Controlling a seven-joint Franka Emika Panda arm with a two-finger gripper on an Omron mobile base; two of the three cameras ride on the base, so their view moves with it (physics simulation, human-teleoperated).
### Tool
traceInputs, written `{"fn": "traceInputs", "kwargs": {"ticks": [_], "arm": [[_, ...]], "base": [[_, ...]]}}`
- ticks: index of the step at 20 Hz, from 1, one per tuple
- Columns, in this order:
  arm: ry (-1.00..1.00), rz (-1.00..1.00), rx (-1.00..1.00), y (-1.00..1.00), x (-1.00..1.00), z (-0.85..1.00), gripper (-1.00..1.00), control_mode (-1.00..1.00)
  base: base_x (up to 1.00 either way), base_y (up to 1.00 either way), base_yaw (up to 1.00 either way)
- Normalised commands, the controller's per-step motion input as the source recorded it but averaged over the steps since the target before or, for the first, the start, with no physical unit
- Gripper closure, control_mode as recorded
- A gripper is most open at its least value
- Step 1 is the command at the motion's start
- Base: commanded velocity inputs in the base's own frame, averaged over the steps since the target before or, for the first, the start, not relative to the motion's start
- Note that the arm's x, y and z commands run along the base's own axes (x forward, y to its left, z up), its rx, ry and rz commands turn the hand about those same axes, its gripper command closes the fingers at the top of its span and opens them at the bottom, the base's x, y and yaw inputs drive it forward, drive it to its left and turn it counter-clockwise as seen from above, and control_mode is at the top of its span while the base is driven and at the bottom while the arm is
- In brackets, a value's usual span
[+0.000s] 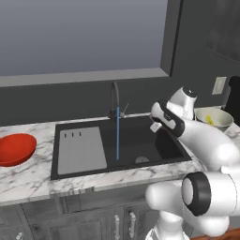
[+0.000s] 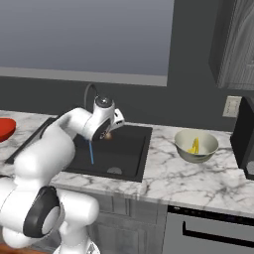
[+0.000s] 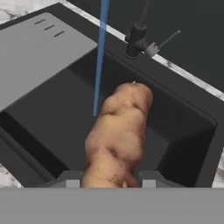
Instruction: Pick the lemon wedges from the sink and place them in one bowl. Place the potato in the other bowl. Then turn off the sink faucet.
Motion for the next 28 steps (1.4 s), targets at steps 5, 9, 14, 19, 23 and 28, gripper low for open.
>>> {"fn": "traceInputs", "kwargs": {"ticks": [5, 9, 14, 19, 23, 28], "arm": [[0.17, 0.07, 0.00, 0.18, -0.50, 0.44, 1.00, -1.00], [0.16, 0.09, 0.00, 0.30, -0.45, 0.38, 1.00, -1.00], [0.11, 0.11, 0.00, 0.41, -0.44, 0.27, 1.00, -1.00], [0.01, 0.11, 0.00, 0.59, -0.51, 0.01, 1.00, -1.00], [0.00, 0.11, 0.00, 0.73, -0.45, 0.00, 1.00, -1.00], [0.00, 0.12, 0.00, 0.79, -0.32, 0.02, 1.00, -1.00]], "base": [[0.00, 0.00, 0.00], [0.00, 0.00, 0.00], [0.00, 0.00, 0.00], [0.00, 0.00, 0.00], [0.00, 0.00, 0.00], [0.00, 0.00, 0.00]]}}
